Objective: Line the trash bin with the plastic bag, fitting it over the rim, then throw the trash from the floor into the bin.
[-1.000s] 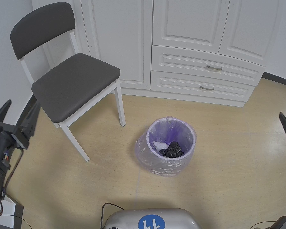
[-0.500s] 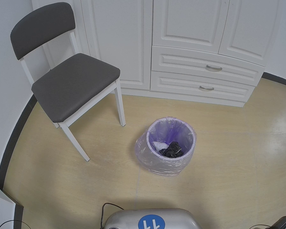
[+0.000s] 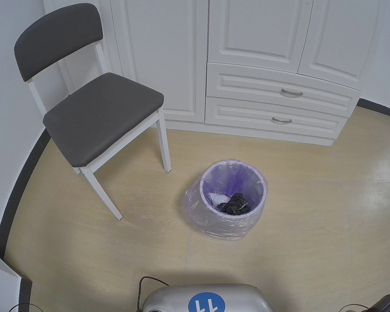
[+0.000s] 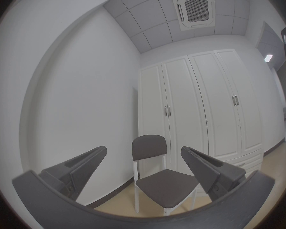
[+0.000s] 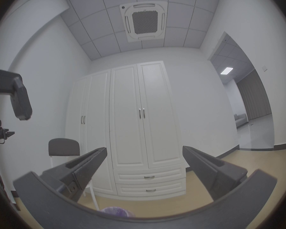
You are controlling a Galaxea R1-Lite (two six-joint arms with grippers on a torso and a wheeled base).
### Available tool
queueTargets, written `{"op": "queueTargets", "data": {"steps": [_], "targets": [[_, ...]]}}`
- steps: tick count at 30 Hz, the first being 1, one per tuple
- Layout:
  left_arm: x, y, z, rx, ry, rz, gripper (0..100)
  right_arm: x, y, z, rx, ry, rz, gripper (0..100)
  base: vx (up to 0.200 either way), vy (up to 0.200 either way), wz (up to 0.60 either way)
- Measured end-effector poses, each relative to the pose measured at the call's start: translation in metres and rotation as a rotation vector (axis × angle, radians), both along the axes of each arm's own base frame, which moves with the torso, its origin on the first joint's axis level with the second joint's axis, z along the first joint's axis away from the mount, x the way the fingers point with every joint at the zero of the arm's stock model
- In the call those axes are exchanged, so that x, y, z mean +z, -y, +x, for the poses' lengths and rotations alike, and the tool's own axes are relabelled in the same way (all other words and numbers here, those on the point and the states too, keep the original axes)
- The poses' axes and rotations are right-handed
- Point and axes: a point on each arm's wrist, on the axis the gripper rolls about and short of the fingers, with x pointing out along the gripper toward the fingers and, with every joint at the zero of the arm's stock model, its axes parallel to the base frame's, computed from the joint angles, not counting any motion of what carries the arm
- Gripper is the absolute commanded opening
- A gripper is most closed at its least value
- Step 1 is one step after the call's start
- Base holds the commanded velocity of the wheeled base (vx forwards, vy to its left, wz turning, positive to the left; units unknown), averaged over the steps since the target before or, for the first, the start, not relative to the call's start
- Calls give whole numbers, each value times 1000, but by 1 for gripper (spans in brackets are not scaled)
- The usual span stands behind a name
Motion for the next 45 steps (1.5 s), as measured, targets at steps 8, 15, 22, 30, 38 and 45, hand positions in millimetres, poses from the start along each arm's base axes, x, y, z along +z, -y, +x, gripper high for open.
{"op": "queueTargets", "data": {"steps": [8,15,22,30,38,45], "targets": [[-10,-1,-24,34,46,-9,100,6,-1,-14,-8,94,-1,100,0,0,0],[-35,0,-44,38,35,-64,100,11,-1,-22,-12,181,7,100,0,0,0],[-68,3,-35,3,-20,-70,100,8,-1,-20,-19,232,3,100,0,0,0],[-123,5,-10,-127,-288,-150,100,-7,-1,-6,-76,231,-35,100,0,0,0],[-145,6,-6,-153,-471,-204,100,-36,-1,17,-97,122,-75,100,0,0,0],[-146,7,-5,-229,-487,-190,100,-65,-3,37,-63,-52,-170,100,0,0,0]]}}
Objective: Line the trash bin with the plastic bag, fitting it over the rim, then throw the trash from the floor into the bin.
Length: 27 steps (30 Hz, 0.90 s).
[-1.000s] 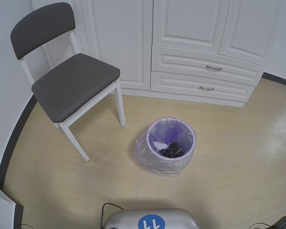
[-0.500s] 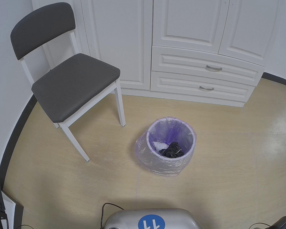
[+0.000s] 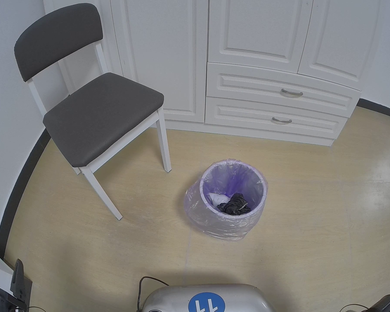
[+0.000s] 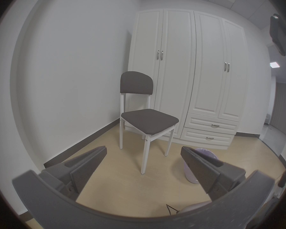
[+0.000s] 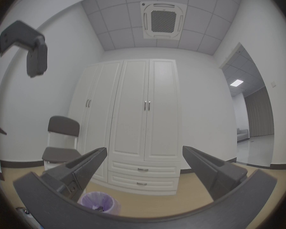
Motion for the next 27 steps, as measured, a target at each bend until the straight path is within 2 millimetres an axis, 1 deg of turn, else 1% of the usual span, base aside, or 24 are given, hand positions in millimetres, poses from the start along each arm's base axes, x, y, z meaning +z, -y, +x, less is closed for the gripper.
{"op": "queueTargets", "data": {"steps": [11,23,27], "targets": [[-1,2,0,-76,-13,85,100,-10,0,6,-16,-90,7,100,0,0,0],[-5,2,0,-83,-61,105,100,-33,1,17,-37,-333,7,100,0,0,0],[-6,2,0,-89,-67,113,100,-36,1,18,-37,-372,6,100,0,0,0]]}}
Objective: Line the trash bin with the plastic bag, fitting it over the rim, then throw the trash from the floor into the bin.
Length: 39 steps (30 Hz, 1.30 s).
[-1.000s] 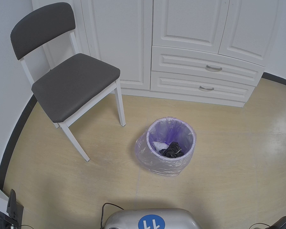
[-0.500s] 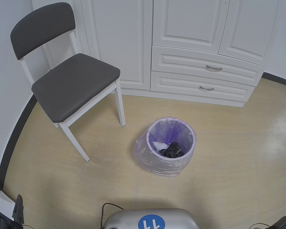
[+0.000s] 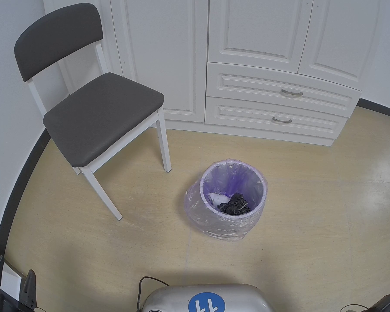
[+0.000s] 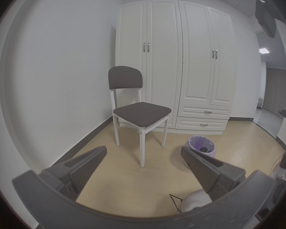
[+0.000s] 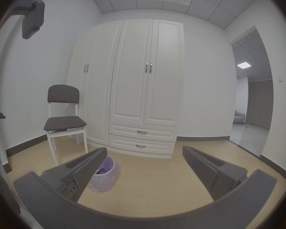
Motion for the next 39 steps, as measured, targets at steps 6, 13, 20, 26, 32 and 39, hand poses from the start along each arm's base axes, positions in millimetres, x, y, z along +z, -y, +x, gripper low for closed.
{"op": "queueTargets", "data": {"steps": [6,13,20,26,32,39], "targets": [[0,0,0,-5,0,8,100,-11,0,2,1,-108,0,100,0,0,0],[0,0,0,-8,0,21,100,-22,-1,4,36,-218,-9,100,0,0,0],[0,0,0,-9,-2,30,100,-26,-2,4,113,-255,29,100,0,0,0],[0,0,0,-19,-3,44,100,-30,-3,4,135,-293,61,100,0,0,0],[0,0,0,-13,-4,35,100,-29,-3,4,137,-290,73,100,0,0,0],[0,0,0,-11,-4,34,100,-29,-3,4,137,-289,73,100,0,0,0]]}}
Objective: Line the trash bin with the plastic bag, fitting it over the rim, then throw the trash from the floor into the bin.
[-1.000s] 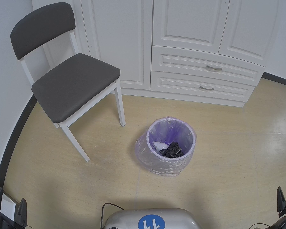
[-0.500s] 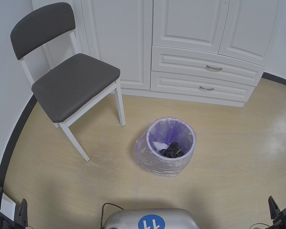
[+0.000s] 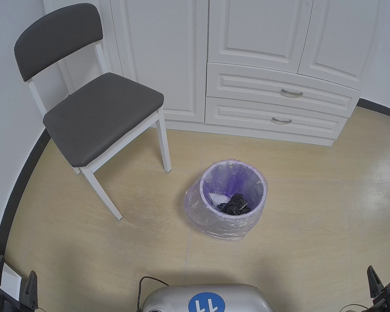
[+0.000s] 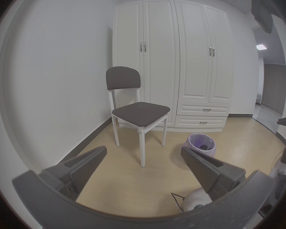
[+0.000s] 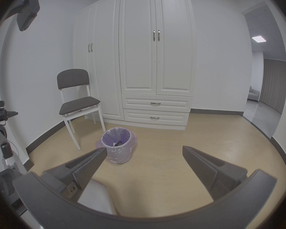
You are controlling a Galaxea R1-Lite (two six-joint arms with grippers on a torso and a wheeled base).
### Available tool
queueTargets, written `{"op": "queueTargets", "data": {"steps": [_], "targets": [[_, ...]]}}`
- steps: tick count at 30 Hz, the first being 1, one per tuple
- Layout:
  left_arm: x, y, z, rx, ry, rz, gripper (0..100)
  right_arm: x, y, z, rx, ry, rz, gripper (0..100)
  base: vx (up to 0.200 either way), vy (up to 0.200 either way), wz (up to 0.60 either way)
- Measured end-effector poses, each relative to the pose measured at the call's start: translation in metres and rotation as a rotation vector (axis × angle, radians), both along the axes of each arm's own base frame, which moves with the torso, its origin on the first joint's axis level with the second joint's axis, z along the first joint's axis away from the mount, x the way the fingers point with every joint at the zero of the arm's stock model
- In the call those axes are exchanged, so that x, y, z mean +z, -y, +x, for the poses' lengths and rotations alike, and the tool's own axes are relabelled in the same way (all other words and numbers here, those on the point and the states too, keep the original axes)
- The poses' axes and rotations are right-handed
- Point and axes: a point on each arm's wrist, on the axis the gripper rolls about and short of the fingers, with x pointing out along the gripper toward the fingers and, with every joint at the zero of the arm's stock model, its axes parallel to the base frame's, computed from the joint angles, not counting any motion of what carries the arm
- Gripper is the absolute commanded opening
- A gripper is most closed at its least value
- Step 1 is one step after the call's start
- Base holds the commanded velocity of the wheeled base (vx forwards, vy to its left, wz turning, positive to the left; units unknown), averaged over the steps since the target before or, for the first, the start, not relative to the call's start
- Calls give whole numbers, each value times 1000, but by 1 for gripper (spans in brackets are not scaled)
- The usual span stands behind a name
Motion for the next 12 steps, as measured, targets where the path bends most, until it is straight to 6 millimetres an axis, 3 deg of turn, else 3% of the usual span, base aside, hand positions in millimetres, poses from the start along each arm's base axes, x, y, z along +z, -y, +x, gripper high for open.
{"op": "queueTargets", "data": {"steps": [12], "targets": [[0,0,0,-6,-1,1,100,0,0,0,0,0,0,100,0,0,0]]}}
